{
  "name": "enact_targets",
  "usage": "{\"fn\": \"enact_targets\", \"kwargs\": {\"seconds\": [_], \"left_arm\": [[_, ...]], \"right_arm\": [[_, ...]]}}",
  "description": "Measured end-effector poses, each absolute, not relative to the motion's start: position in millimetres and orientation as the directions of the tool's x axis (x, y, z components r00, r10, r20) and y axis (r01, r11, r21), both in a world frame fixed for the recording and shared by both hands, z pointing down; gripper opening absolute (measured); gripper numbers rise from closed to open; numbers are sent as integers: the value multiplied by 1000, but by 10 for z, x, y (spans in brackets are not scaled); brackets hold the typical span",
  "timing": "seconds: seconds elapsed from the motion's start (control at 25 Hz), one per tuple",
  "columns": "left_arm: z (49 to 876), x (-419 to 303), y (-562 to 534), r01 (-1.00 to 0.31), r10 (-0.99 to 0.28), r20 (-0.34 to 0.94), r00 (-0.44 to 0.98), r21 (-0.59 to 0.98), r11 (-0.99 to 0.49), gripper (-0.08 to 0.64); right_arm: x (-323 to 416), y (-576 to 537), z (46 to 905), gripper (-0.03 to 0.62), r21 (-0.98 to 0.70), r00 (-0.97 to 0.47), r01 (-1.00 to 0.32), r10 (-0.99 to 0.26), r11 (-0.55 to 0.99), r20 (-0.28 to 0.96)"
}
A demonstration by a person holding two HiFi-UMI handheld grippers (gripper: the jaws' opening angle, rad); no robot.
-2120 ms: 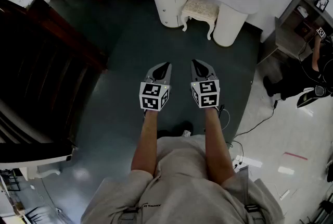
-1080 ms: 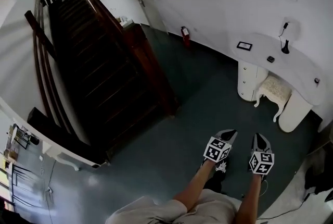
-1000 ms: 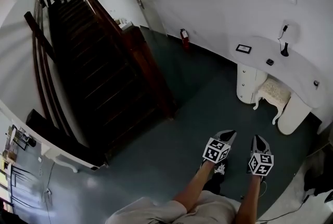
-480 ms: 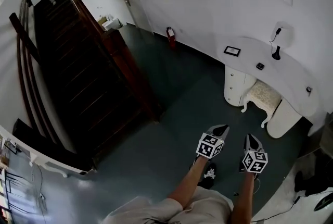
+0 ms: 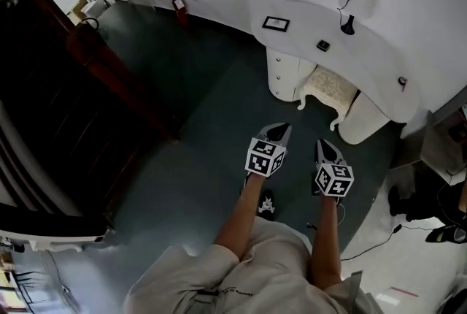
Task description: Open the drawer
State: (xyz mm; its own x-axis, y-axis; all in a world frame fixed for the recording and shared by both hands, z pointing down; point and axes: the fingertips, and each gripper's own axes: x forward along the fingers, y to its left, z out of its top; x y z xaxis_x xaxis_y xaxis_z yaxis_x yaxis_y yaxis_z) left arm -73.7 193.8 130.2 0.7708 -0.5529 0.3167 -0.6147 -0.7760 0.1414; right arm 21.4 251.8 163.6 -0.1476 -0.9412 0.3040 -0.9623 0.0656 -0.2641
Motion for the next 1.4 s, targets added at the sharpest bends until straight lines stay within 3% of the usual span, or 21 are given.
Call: {"fn": "enact_targets", "kwargs": {"seconds": [0.4,0.88,1.4], "left_arm": [[1495,-650,1304,-567,-487,331,808,216,-795,11],[1787,-1054,704,-675,-587,338,735,296,-676,11],[1690,-515,-347,-727,-657,315,685,237,-644,11]], "right_arm": [[340,1928,1805,15,-311,-137,-950,-930,26,341],[270,1442,2074,15,-312,-171,-949,-906,46,388],[1013,237,2146,15,-378,-174,-925,-915,26,365]]}}
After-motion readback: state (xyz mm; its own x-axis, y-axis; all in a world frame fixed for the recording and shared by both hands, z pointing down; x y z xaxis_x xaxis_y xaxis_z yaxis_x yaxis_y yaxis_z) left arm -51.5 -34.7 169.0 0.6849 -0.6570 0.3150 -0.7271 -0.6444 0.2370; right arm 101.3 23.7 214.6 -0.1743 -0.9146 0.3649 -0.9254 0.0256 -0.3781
